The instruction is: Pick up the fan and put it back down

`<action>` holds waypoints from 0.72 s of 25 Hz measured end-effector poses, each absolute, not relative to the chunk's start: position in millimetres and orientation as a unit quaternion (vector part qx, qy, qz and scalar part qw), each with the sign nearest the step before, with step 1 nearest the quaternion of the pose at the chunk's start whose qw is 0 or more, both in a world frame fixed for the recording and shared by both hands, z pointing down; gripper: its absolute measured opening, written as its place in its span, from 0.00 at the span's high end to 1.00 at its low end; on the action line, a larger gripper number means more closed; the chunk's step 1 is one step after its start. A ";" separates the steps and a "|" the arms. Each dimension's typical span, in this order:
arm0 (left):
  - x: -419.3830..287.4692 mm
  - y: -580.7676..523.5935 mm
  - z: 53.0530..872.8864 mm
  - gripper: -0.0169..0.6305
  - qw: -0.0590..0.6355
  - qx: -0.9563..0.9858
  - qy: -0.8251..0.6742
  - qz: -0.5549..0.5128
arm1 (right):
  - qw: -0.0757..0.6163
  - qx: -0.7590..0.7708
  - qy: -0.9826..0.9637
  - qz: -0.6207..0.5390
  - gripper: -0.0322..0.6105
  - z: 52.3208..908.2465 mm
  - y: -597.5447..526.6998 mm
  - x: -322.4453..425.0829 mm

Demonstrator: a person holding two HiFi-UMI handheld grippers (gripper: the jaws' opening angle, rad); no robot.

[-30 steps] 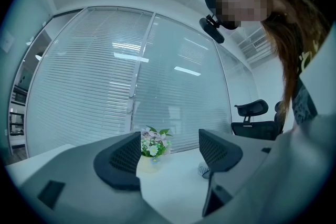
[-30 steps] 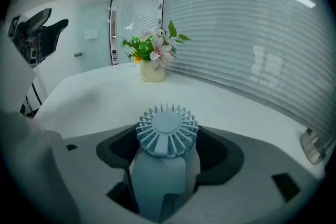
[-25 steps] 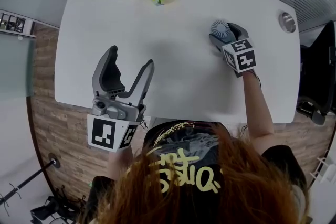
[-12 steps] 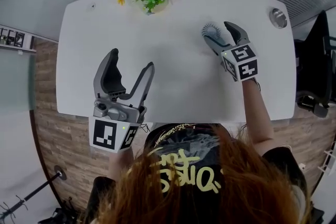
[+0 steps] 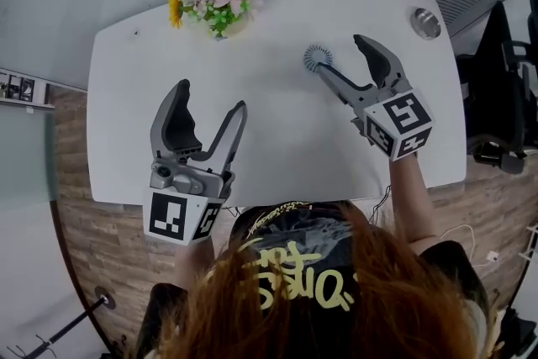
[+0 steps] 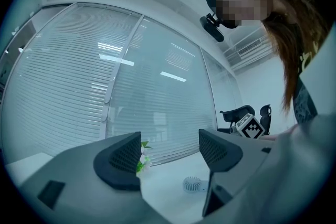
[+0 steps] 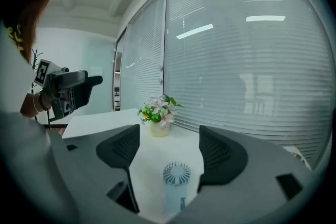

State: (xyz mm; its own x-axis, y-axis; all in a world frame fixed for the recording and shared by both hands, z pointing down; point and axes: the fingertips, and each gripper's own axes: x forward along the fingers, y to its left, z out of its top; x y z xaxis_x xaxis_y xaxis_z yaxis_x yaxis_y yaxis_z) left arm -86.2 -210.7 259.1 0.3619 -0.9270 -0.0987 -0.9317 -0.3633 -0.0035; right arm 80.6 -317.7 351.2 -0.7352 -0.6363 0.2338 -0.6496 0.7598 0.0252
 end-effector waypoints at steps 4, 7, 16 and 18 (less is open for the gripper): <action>-78.5 -214.1 253.5 0.45 0.036 -0.831 0.554 0.042 | 0.092 0.347 -0.933 0.010 0.42 328.5 -304.8 86.4; -74.1 -215.0 249.7 0.45 0.040 -0.833 0.550 0.044 | 0.067 0.357 -0.932 0.001 0.43 309.7 -297.4 92.9; -66.1 -216.7 247.3 0.45 0.042 -0.839 0.541 0.047 | 0.026 0.374 -0.927 -0.006 0.43 293.6 -284.3 114.8; -65.0 -217.0 246.5 0.45 0.042 -0.839 0.540 0.048 | 0.022 0.376 -0.926 -0.007 0.43 291.7 -284.9 116.3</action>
State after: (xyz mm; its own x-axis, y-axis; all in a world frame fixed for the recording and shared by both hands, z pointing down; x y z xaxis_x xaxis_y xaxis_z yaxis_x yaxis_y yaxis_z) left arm -65.0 -217.0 246.5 0.4113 -0.9028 -0.1256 -0.9109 -0.4123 -0.0196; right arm 116.3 -284.9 291.7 -0.7157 -0.6975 0.0356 -0.6969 0.7166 0.0299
